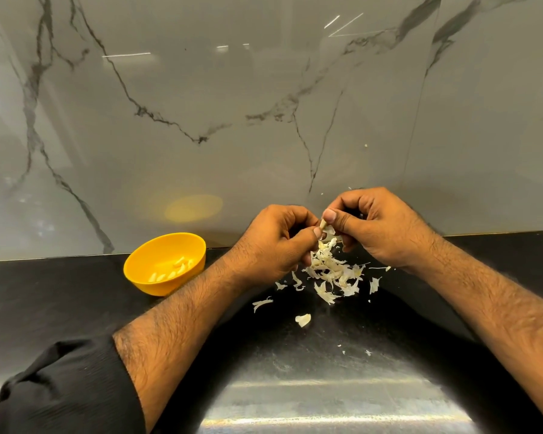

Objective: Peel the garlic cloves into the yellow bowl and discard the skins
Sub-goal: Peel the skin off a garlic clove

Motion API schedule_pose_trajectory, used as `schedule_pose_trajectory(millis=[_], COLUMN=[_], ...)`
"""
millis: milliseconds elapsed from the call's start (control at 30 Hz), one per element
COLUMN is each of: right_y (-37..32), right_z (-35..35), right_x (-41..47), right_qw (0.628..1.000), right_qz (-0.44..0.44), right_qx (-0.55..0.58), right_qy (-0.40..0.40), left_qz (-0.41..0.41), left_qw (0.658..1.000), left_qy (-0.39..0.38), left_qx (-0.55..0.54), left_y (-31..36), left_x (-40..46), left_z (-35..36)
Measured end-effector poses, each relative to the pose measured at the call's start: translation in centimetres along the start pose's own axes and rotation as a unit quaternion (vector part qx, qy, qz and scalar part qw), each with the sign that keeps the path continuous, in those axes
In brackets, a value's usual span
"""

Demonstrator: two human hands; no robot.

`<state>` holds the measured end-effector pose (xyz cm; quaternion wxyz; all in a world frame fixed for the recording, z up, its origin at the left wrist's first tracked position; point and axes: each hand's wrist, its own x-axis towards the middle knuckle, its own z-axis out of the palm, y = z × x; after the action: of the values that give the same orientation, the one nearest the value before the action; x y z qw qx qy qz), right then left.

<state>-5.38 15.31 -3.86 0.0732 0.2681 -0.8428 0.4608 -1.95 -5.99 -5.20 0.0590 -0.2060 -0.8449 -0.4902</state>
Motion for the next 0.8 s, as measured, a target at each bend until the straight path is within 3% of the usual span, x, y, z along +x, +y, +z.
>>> schedule_pose_trajectory(millis=[333, 633, 800], right_y=[0.3, 0.1, 0.1], right_z=[0.6, 0.6, -0.5], right_x=[0.1, 0.0, 0.0], right_qw=[0.999, 0.982, 0.933], right_qz=[0.043, 0.053, 0.101], right_qx=[0.022, 0.181, 0.343], right_qy=[-0.006, -0.014, -0.038], left_qz=[0.008, -0.007, 0.002], left_qw=[1.0, 0.998, 0.997], left_qy=[0.029, 0.067, 0.064], left_qx=[0.004, 0.008, 0.034], left_y=[0.2, 0.2, 0.3], left_x=[0.0, 0.2, 0.1], left_z=[0.2, 0.0, -0.5])
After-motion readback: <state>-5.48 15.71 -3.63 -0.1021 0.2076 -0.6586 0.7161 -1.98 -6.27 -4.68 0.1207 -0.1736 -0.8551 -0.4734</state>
